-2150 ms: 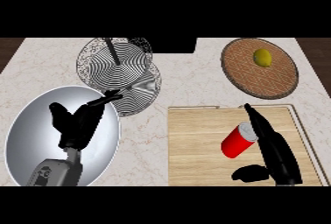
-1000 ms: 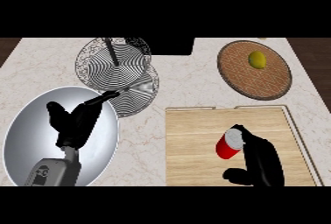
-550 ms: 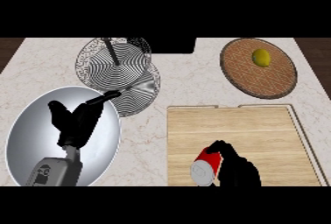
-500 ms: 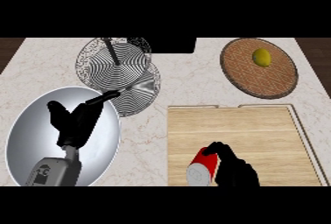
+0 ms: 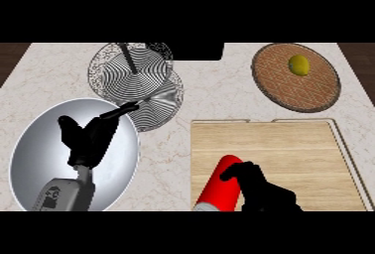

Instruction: Pick the can from the tray and place it in the tiered basket

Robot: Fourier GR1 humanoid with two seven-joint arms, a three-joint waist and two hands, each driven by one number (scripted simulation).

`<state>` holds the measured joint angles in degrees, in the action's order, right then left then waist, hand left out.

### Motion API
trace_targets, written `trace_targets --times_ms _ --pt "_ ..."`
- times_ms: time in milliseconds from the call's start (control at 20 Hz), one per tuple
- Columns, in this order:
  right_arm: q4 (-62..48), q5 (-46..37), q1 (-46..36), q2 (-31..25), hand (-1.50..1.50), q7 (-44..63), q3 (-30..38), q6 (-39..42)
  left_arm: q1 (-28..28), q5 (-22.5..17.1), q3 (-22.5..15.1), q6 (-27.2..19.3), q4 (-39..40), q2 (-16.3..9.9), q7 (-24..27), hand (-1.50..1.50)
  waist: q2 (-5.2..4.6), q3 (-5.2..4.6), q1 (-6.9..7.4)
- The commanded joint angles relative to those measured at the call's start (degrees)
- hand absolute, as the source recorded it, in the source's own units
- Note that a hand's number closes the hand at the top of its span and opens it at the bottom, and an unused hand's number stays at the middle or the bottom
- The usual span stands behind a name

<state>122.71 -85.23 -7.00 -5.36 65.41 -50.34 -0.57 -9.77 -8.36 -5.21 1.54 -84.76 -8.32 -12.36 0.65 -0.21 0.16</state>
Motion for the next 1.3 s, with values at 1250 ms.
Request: trace_targets --times_ms 1250 --pt "-35.8 26.2 -56.5 5.3 1.5 12.7 31.5 2.9 -3.8 0.8 -1.5 1.5 2.5 1.3 -1.4 0.0 -1.27 -0.03 4.18"
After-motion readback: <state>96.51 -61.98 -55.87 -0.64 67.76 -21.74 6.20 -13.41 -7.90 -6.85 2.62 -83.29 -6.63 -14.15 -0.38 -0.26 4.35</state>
